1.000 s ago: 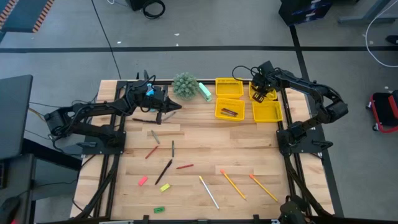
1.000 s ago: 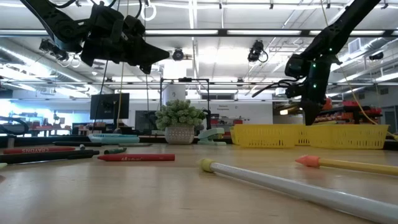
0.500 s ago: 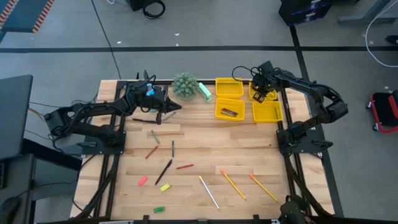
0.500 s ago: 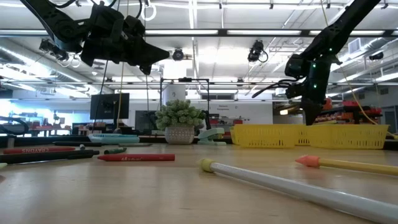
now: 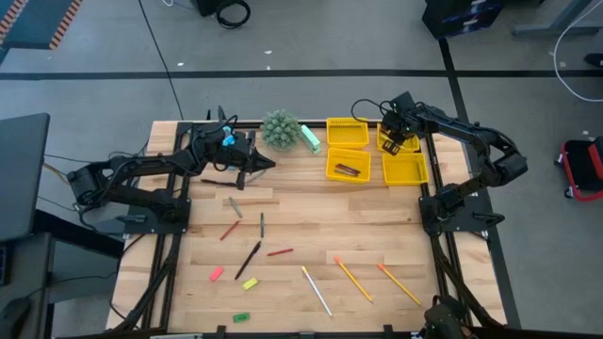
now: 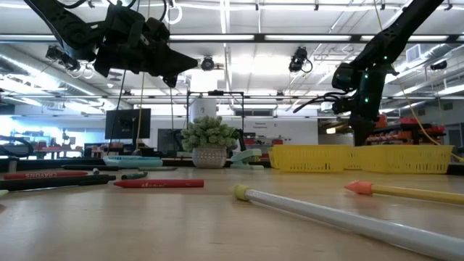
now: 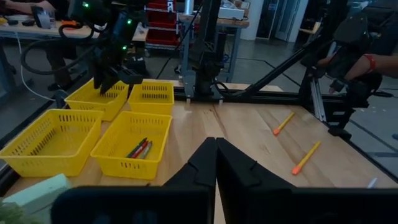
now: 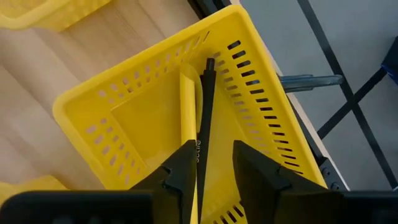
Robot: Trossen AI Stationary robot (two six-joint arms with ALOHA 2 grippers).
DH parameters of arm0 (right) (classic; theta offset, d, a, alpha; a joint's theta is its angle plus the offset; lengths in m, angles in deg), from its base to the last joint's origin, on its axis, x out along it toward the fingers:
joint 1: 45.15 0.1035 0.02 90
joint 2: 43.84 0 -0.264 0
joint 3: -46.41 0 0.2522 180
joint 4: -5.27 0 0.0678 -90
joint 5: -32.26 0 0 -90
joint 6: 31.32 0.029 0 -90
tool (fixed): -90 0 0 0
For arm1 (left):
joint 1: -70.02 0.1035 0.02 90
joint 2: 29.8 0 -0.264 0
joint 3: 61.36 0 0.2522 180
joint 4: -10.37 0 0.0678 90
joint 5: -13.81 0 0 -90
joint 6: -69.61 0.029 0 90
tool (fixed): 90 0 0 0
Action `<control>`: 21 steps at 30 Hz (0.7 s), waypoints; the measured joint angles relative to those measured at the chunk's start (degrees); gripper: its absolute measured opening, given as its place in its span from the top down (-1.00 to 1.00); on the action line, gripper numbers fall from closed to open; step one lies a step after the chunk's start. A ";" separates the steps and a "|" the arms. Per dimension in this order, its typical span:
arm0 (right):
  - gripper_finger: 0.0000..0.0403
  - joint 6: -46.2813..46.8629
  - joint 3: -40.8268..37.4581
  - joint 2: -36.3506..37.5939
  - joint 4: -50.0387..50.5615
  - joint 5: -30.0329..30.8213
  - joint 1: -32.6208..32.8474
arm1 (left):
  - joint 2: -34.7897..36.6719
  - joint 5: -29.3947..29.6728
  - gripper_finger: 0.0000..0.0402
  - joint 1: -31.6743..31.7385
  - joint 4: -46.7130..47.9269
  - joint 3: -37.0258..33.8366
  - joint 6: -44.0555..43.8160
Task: Sort crayons/erasers/pens/pencils in bins
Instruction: Adjust the bottom left yellow bin
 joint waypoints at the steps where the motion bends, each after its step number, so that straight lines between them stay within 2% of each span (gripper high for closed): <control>1: 0.45 0.48 0.23 0.00 0.42 0.00 0.00 | 0.00 -0.01 0.95 0.00 0.00 0.00 0.54; 7: 0.44 4.66 2.20 0.17 2.18 -0.36 0.86 | 0.01 0.03 0.93 0.02 0.09 0.00 2.51; 12: 0.44 8.70 4.59 0.20 4.74 -5.08 5.42 | 0.00 0.14 0.84 0.11 0.07 0.00 2.91; 15: 0.44 10.19 5.93 0.22 5.49 -6.84 10.72 | 0.02 0.14 0.84 0.11 0.09 0.00 4.11; 21: 0.43 14.19 9.02 0.22 10.38 -6.14 25.59 | 0.02 0.23 0.90 0.43 -0.09 0.00 7.39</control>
